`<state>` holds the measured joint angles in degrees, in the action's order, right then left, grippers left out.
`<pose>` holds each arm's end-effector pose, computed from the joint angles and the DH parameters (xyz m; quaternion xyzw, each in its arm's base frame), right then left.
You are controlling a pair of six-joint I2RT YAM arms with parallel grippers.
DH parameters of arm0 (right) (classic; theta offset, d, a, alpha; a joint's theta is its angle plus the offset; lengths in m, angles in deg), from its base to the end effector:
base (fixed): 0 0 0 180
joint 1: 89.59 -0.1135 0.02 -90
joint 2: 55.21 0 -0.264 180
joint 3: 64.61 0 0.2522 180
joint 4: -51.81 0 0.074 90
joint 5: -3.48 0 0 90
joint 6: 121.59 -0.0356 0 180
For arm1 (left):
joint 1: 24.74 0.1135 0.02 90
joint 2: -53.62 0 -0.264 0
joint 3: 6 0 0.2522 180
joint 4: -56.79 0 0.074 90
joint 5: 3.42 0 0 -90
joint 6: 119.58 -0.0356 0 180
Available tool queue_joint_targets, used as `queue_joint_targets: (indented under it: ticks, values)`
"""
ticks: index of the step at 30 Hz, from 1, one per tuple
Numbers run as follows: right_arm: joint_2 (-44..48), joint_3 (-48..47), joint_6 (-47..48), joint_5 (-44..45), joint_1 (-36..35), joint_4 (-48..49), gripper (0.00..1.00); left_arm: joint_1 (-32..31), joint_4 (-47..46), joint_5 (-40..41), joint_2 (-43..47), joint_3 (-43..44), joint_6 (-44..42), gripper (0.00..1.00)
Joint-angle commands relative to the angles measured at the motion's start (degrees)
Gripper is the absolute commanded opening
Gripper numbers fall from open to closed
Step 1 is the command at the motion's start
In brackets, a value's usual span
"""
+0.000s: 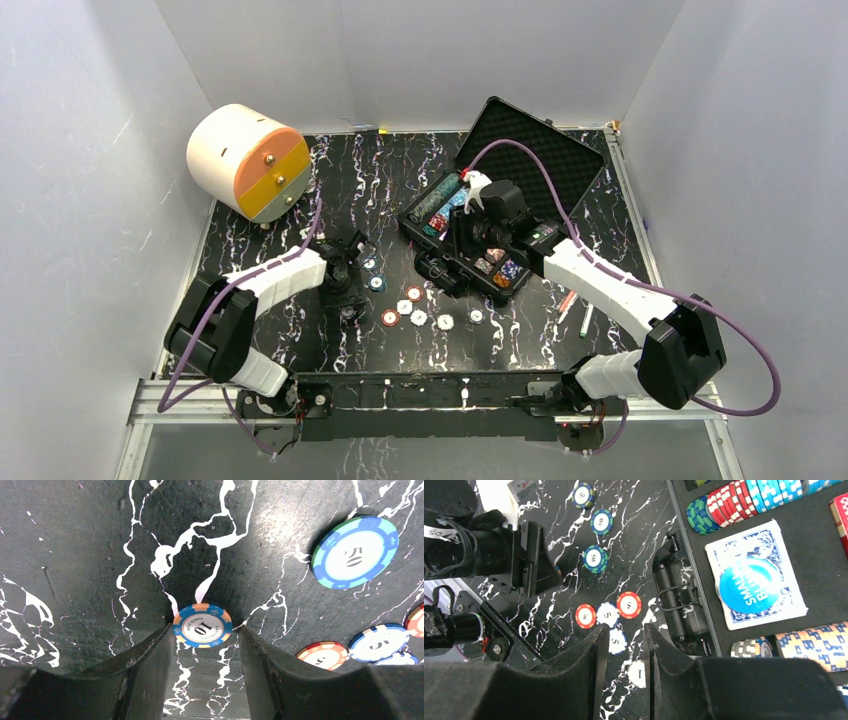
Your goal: Pack up texas hold em set
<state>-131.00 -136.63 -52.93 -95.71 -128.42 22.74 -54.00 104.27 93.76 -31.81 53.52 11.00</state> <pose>0.2290 0.1916 0.2937 -0.1710 0.8593 0.2999 0.3773 0.2264 -0.1218 0.1617 -0.1064 0.9819 -0.0317 0.1537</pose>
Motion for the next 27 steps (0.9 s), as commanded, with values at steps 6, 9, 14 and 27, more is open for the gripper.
queue_joint_targets:
  ticks: [6,9,14,27]
  values:
    - [0.06,0.19,-1.33,0.35,-2.75,4.37,0.39,-0.17,-8.75,4.42,-3.66,-3.49,-1.30,0.48]
    - [-0.06,0.07,-1.33,0.79,-3.28,4.48,0.39,-0.27,-8.80,4.58,-3.90,-4.27,-1.11,0.47]
    - [0.02,0.14,-1.55,1.27,-3.77,4.59,0.38,-0.43,-9.19,4.28,-4.22,-5.07,-1.22,0.41]
    - [1.43,2.16,-3.46,3.57,-4.97,5.15,0.39,-2.25,-3.67,1.13,-2.48,-4.46,0.59,0.55]
